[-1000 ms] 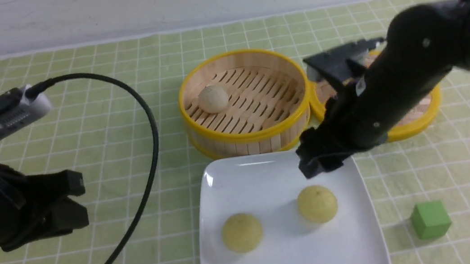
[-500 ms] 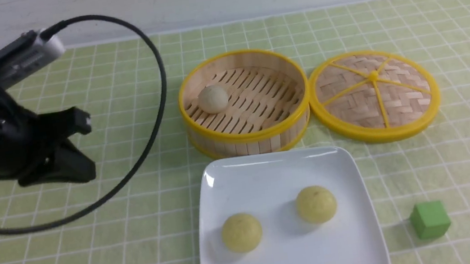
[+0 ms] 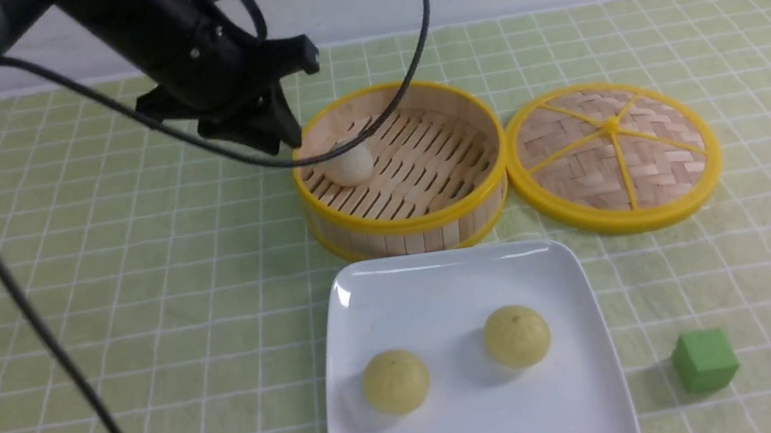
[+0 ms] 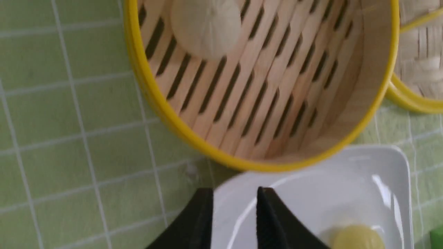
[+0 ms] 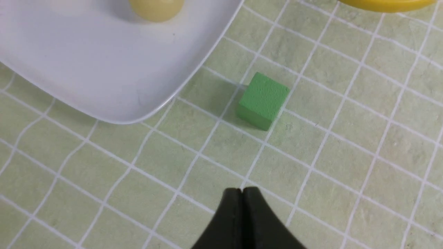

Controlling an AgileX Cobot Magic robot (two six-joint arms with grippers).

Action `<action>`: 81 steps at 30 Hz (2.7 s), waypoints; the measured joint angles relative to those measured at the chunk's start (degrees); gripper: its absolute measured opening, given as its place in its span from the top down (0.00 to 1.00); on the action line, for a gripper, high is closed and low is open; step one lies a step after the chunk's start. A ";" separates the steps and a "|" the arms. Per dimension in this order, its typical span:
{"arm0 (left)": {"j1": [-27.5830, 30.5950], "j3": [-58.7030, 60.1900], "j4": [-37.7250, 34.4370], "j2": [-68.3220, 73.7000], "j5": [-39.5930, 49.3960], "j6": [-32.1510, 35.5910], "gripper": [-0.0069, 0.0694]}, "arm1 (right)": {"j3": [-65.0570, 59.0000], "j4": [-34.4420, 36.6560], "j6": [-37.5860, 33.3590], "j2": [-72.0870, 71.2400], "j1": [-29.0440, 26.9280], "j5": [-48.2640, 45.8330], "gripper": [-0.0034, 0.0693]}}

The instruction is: Put the steamed buns into the plate on the green tablecloth.

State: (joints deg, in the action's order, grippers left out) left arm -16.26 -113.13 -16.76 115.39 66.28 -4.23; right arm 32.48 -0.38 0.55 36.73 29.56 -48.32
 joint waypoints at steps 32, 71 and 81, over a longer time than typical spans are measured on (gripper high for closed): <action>-3.47 -23.76 4.78 26.92 -4.36 -2.10 0.65 | -1.86 0.87 0.26 -0.20 0.00 3.07 0.95; -15.49 19.07 2.34 3.15 -5.35 2.39 0.44 | 1.07 0.94 0.26 -4.57 0.00 -3.81 0.92; -15.43 11.37 7.68 0.45 -1.20 1.00 0.19 | 4.63 0.88 5.93 -23.72 0.00 -11.85 0.96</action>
State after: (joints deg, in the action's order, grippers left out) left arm -31.69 -101.76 -9.08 115.84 65.08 -3.22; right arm 37.11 0.50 6.47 13.01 29.56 -60.16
